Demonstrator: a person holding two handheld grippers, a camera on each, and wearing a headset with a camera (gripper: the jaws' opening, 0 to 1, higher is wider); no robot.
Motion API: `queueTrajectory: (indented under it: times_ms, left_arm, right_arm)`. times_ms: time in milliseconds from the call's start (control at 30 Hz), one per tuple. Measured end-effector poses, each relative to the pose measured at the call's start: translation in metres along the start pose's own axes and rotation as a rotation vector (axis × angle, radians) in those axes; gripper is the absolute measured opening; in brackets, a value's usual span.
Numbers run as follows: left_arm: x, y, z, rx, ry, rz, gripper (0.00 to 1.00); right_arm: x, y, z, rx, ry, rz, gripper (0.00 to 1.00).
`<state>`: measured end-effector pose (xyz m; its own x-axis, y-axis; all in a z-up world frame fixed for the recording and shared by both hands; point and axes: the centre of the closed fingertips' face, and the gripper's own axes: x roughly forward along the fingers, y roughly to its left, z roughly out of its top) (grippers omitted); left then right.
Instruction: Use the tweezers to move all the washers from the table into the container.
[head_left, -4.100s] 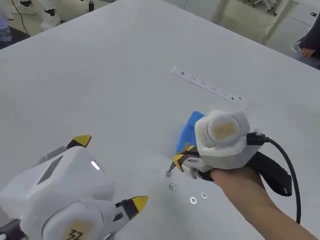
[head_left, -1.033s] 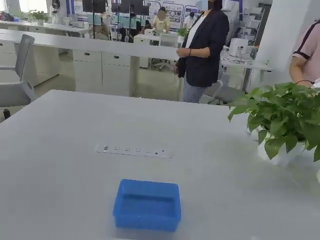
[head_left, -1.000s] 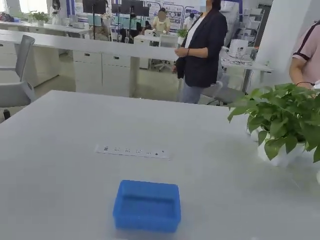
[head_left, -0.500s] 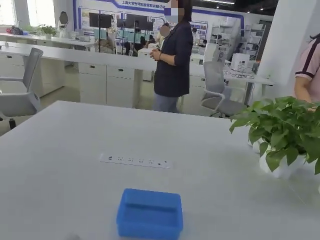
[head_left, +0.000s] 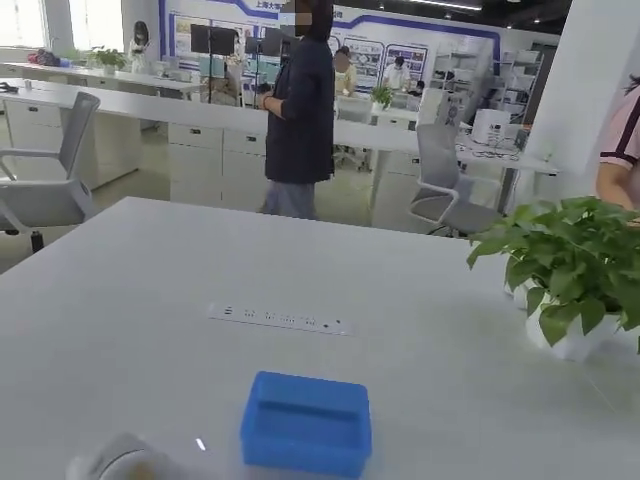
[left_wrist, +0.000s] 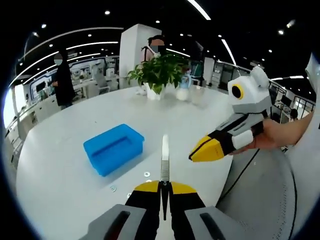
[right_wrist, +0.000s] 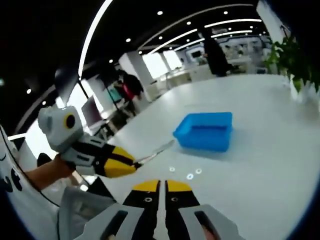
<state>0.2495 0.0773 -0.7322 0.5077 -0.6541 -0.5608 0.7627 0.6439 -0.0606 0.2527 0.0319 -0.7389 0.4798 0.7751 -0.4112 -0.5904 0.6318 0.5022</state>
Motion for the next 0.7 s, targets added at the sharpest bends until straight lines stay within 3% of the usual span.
queueTrajectory:
  times_ms: [67, 100, 267, 367, 500, 633, 700]
  left_arm:
    - [-0.001, -0.001, 0.005, 0.013, -0.011, 0.008, 0.02]
    - [-0.002, -0.001, 0.006, 0.015, -0.016, 0.012, 0.02]
    - [-0.003, -0.003, 0.016, 0.011, -0.072, 0.021, 0.02]
    - [-0.002, -0.01, 0.022, 0.013, -0.106, 0.012, 0.02]
    - [-0.003, -0.014, 0.028, 0.025, -0.139, 0.016, 0.02]
    - [-0.002, -0.011, 0.027, 0.024, -0.14, 0.016, 0.02]
    - [0.0, -0.011, 0.027, 0.028, -0.143, 0.017, 0.03]
  right_arm:
    - [0.0, 0.014, 0.013, 0.054, -0.06, 0.077, 0.05]
    - [0.0, 0.015, 0.017, 0.061, -0.078, 0.081, 0.09]
    - [0.005, 0.027, 0.026, 0.134, -0.09, 0.147, 0.23]
    - [0.007, 0.036, 0.035, 0.167, -0.108, 0.208, 0.2]
    - [0.009, 0.035, 0.038, 0.123, -0.105, 0.171, 0.07]
    - [0.007, 0.04, 0.042, 0.103, -0.095, 0.198, 0.04]
    - [0.008, 0.039, 0.042, 0.029, -0.072, 0.176, 0.03]
